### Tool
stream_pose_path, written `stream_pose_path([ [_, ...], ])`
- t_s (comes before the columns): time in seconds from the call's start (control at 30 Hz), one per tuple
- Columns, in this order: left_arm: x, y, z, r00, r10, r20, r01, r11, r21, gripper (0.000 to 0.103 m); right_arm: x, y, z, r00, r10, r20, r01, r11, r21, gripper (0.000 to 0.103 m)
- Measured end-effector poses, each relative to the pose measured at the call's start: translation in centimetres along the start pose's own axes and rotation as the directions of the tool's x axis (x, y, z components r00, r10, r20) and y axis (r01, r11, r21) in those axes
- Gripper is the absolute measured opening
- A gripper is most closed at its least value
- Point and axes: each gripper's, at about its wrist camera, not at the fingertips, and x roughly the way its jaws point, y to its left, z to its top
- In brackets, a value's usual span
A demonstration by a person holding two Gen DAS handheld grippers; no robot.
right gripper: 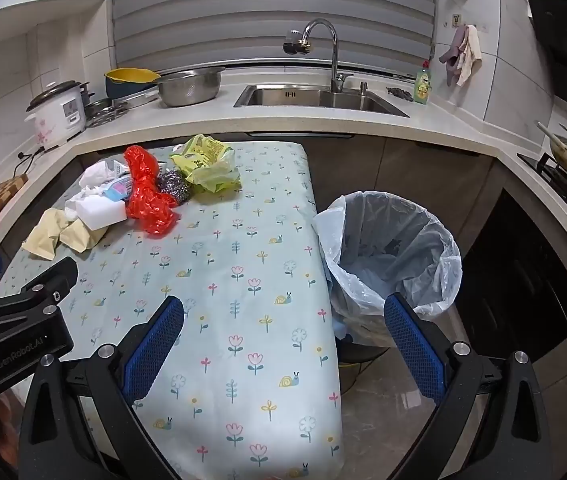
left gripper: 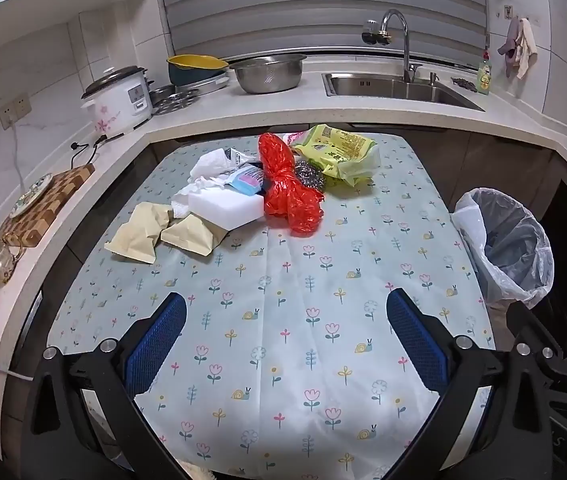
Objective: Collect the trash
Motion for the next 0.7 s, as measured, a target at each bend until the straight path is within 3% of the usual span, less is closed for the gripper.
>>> stream_pose_path([
  [0.7, 0.31, -0.11, -0.24, 1.0, -0.003, -0.014, 0.003, 1.0, -0.004, 0.096, -0.19, 0.06, 0.14, 1.0, -0.008, 0.018, 0.008, 1.0, 0.0, 0.096],
])
